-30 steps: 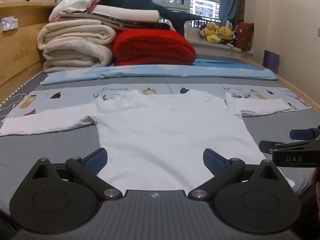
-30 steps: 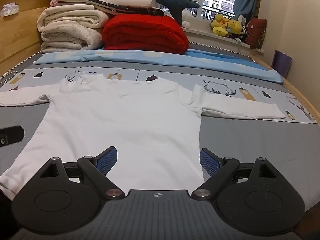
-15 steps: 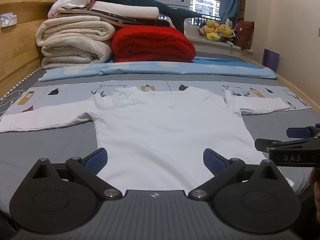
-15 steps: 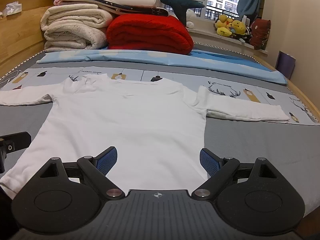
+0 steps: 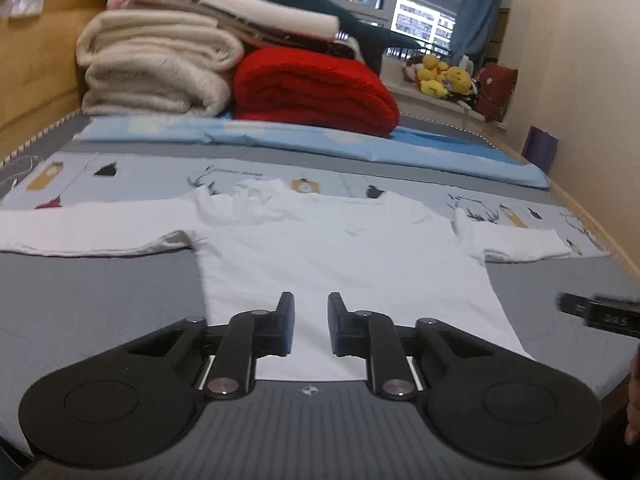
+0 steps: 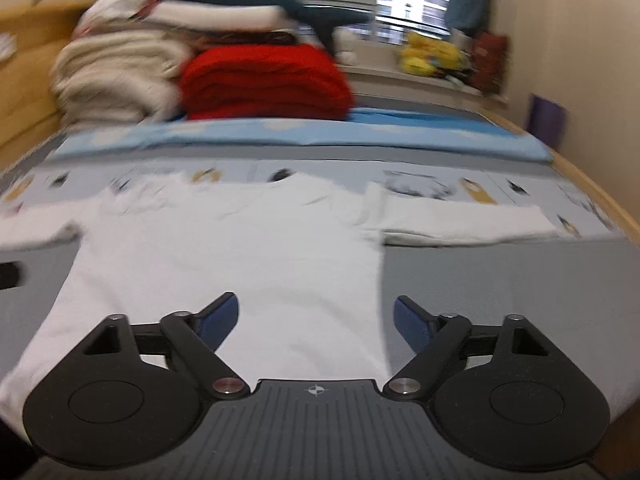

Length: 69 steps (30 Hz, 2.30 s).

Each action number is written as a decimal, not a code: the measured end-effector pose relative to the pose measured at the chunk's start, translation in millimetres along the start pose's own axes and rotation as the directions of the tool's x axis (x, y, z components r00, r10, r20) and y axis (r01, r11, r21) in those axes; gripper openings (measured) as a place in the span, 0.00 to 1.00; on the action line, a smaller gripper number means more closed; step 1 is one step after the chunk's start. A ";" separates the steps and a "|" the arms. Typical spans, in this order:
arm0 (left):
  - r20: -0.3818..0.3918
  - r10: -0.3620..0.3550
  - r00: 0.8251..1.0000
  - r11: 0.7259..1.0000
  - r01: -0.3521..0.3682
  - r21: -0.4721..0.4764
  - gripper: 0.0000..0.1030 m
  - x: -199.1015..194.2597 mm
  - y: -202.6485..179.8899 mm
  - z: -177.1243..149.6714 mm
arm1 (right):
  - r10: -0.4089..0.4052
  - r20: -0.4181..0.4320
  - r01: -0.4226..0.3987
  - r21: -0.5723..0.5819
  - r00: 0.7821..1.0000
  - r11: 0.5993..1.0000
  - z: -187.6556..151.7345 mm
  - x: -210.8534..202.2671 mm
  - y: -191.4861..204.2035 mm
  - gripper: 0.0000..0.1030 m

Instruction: Fold small clothes

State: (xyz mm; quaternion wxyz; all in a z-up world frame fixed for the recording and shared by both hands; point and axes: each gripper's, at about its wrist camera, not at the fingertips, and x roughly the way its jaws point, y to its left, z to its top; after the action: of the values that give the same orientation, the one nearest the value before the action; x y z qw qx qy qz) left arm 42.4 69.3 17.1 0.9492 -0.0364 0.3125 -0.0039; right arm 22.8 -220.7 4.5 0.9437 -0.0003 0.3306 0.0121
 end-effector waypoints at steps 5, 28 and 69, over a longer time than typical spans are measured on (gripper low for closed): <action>-0.169 0.093 0.981 0.996 -0.090 0.026 0.18 27.3 55.1 0.8 | -0.065 -0.070 0.074 0.139 0.995 0.988 -0.8 13.6 -52.5 0.46; -0.603 0.141 0.785 0.985 -0.173 0.006 0.05 -22.7 100.8 -73.9 | 0.008 -0.570 0.153 0.234 0.822 0.960 -65.7 88.4 -87.5 0.33; -0.284 0.117 0.952 0.993 -0.117 0.016 0.80 -24.4 62.0 -26.3 | -0.009 -0.207 0.055 0.215 0.978 0.975 -38.2 27.9 -79.9 0.39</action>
State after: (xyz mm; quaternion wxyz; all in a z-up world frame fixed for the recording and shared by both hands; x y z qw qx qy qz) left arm 6.2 130.1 6.1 0.8931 -0.0173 0.4470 0.0474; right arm 22.6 -300.3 -43.3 0.8989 0.0975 0.4253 -0.0400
